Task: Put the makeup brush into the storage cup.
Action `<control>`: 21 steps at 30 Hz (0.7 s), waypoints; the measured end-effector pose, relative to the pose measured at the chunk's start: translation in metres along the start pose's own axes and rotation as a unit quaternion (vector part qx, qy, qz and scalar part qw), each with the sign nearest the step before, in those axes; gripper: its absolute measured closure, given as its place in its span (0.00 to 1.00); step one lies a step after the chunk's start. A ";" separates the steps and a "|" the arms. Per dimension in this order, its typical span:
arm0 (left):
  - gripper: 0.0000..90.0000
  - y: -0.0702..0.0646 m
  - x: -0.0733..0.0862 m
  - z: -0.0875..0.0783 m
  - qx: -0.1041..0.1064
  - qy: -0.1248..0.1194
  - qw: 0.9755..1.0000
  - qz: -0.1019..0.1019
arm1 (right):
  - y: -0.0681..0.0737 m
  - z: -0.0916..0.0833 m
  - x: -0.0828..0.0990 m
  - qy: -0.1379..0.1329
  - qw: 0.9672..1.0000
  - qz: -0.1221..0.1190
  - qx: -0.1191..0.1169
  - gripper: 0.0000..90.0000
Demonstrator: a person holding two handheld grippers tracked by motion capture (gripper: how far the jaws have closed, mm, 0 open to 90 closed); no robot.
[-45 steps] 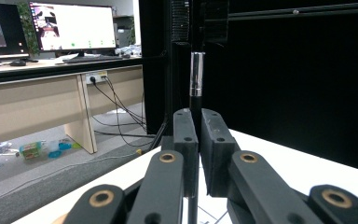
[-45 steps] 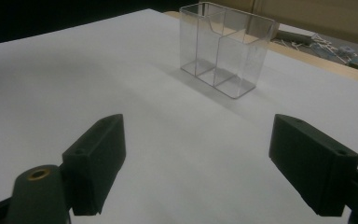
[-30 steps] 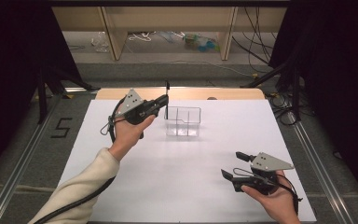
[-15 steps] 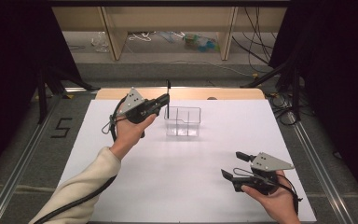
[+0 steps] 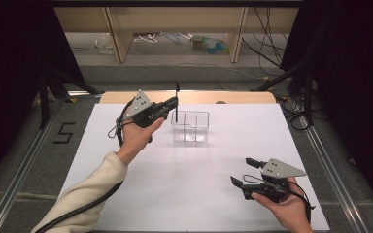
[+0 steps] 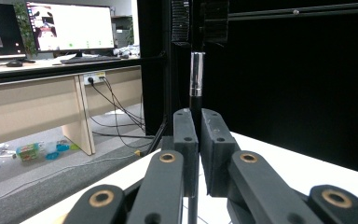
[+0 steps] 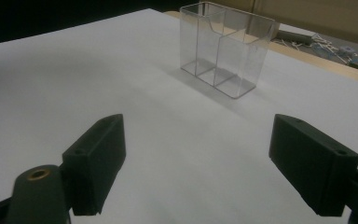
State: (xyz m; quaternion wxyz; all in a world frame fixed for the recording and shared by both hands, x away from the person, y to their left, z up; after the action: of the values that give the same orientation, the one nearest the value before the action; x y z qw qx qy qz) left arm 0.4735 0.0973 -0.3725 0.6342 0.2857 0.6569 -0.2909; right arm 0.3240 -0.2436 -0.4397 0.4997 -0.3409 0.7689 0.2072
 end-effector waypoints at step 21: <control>0.95 0.000 0.000 0.007 0.001 0.001 1.000 0.003 | 0.000 0.000 0.000 0.001 1.000 0.003 -0.002 0.22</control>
State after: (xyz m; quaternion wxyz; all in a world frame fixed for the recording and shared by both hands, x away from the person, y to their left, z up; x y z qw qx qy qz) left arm 0.4782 0.0925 -0.3730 0.6344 0.2885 0.6563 -0.2892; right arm 0.3240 -0.2436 -0.4398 0.4976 -0.3401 0.7698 0.2101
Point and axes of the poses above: each handheld gripper's, and its own axes: z roughly forward along the jaws, x roughly out of its underside, y roughly to its left, the point moved 2 cm from there along z, roughly forward along the jaws
